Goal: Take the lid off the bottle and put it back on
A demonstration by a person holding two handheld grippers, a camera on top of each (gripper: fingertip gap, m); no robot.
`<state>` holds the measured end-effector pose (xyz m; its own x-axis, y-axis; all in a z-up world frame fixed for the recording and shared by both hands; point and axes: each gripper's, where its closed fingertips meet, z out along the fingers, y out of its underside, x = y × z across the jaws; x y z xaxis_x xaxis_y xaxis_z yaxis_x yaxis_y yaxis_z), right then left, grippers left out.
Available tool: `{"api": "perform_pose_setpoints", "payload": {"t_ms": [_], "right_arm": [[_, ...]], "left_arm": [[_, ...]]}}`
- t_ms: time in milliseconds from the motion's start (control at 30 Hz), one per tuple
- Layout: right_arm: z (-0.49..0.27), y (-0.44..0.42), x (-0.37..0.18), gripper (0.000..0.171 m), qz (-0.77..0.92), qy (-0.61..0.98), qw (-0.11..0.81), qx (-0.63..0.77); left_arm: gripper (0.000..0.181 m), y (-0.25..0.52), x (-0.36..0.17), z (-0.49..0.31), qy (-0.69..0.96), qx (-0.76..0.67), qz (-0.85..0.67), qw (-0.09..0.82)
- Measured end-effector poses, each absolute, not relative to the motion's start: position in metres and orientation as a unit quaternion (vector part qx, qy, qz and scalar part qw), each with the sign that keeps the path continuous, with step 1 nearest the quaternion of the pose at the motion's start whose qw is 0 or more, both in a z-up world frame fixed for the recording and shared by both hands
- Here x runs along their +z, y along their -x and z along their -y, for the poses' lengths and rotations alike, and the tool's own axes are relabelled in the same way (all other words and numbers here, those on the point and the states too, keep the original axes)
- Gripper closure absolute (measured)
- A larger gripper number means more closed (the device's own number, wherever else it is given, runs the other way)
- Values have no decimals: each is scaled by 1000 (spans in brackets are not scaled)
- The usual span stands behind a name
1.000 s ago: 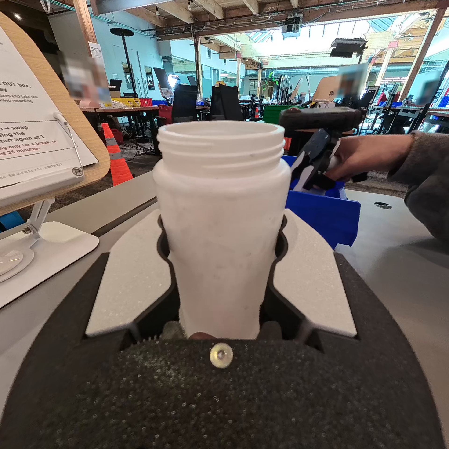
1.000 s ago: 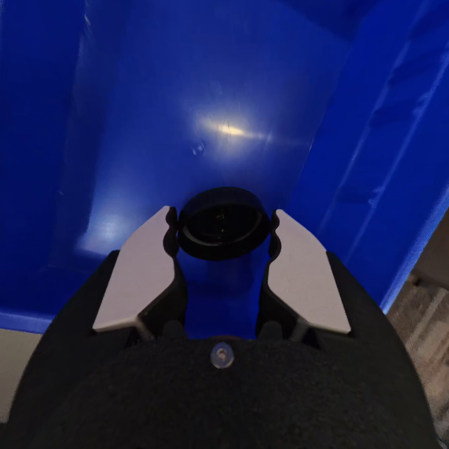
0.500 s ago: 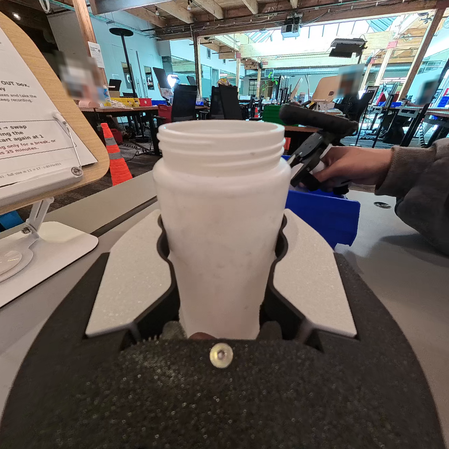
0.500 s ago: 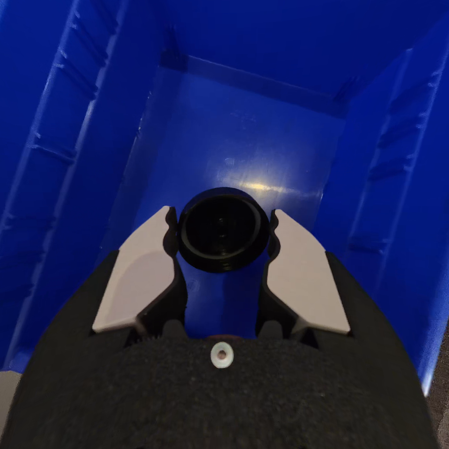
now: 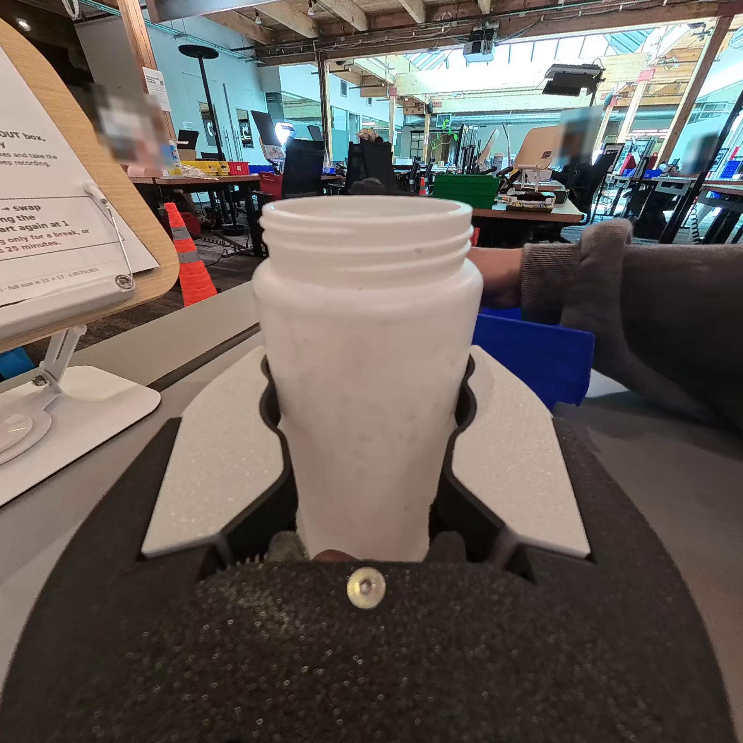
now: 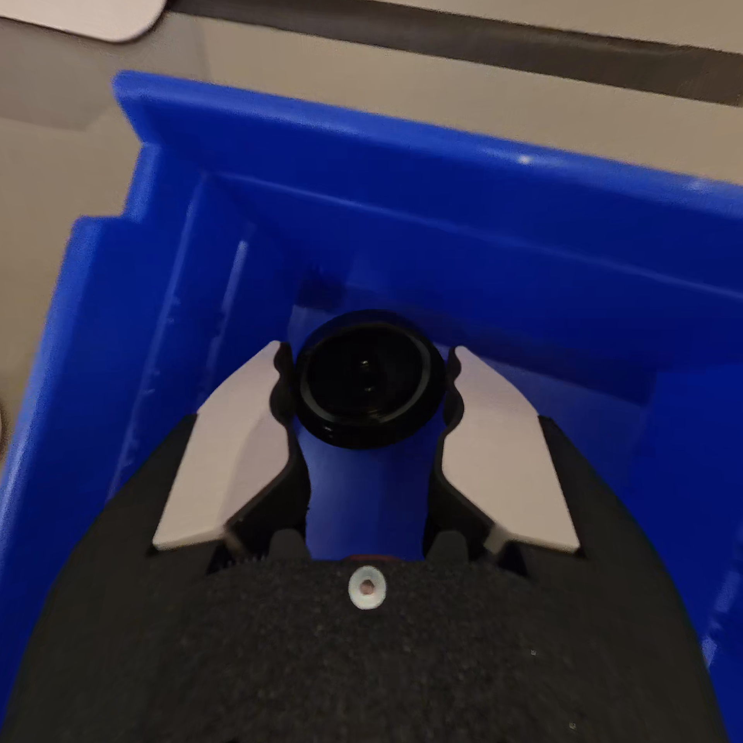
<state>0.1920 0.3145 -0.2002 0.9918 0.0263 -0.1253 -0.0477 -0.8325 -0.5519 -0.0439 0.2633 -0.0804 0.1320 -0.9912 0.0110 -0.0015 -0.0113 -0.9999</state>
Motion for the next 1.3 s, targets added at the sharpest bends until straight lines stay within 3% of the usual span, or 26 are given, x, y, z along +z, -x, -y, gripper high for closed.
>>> {"api": "perform_pose_setpoints", "payload": {"t_ms": [167, 300, 533, 767, 933, 1167, 1200, 1233, 1300], "right_arm": [[-317, -192, -203, 95, 21, 960, 277, 33], [-298, -195, -170, 55, 14, 943, 334, 0], [-182, -125, -76, 74, 33, 835, 549, 21], [-98, 4, -83, 80, 115, 777, 606, 124], [-127, 75, -123, 72, 170, 778, 587, 147], [-253, 88, -104, 59, 149, 776, 592, 158], [-264, 90, -111, 69, 152, 791, 570, 164], [-266, 93, -116, 89, 156, 807, 540, 179], [-261, 87, -108, 90, 129, 819, 526, 191]], "left_arm": [[95, 44, -81, -263, 535, -470, -463, 529], [95, 47, -80, -265, 548, -455, -454, 536], [82, 63, -56, -243, 574, -441, -425, 543], [90, 139, -58, -194, 668, -387, -389, 502], [96, 196, -100, -139, 719, -363, -357, 473], [99, 223, -134, -107, 742, -357, -342, 453], [100, 225, -133, -110, 740, -345, -343, 464], [100, 229, -133, -112, 739, -333, -345, 473], [101, 240, -133, -116, 740, -306, -347, 489]]}}
